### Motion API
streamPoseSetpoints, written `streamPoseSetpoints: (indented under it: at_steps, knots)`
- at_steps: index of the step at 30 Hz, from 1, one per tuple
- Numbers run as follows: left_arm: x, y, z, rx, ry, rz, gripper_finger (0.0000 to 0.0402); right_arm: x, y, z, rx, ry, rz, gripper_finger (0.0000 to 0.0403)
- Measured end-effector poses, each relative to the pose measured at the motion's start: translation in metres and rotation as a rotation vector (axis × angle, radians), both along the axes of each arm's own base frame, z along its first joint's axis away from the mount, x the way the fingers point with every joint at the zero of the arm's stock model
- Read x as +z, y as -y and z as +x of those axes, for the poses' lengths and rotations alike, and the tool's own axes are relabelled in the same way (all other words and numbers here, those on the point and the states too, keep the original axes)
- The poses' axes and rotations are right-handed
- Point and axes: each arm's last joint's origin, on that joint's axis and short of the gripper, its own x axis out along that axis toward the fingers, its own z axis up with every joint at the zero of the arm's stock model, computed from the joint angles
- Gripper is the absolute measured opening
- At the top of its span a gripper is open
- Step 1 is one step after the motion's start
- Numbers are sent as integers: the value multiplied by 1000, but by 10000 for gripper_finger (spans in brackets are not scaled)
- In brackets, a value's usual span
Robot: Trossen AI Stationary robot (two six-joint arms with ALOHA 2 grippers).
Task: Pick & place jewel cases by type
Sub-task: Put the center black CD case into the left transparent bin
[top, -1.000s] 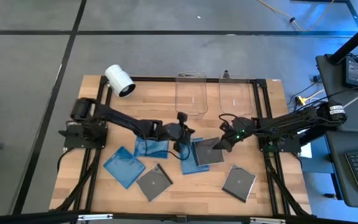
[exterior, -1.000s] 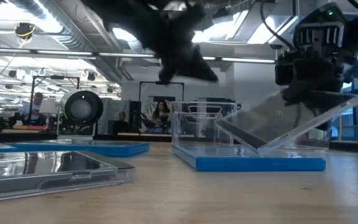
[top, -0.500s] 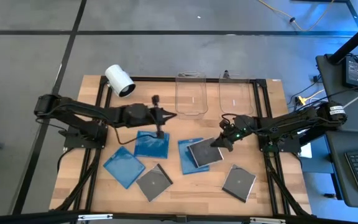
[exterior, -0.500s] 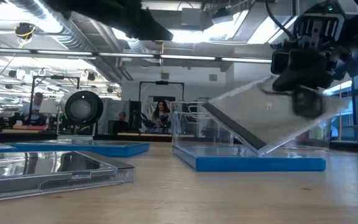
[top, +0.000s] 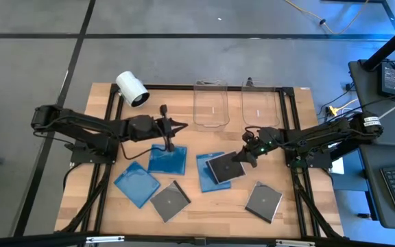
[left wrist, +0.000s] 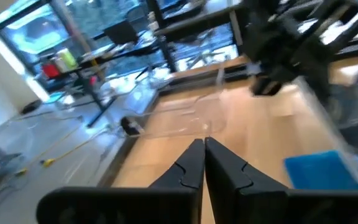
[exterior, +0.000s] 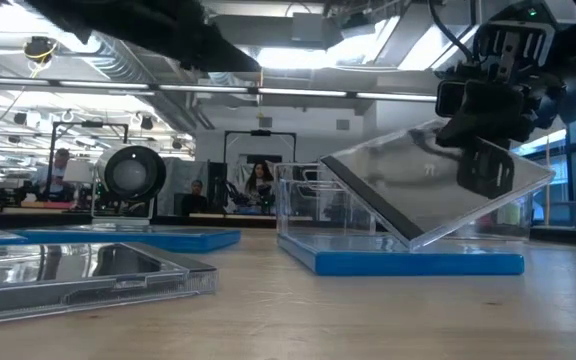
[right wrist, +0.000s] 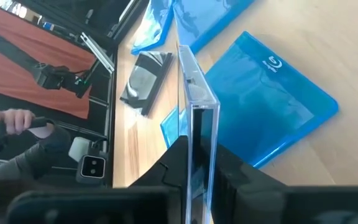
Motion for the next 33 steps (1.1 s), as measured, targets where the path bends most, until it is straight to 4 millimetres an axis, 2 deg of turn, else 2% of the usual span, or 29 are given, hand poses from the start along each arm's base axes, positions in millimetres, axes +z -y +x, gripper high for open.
streamPoseSetpoints:
  at_steps: [6,13,22,33]
  knots:
    - [-9,0,-19,12,19,-65,7,4,4,2,-12,54,-19,33]
    - [-27,0,-29,35,7,-167,7,11,13,3,-31,121,-18,39]
    - [-35,0,-27,47,-15,-205,6,36,30,-2,-107,304,-9,38]
    - [-35,1,-26,50,-3,-224,12,62,67,-26,-313,457,-100,37]
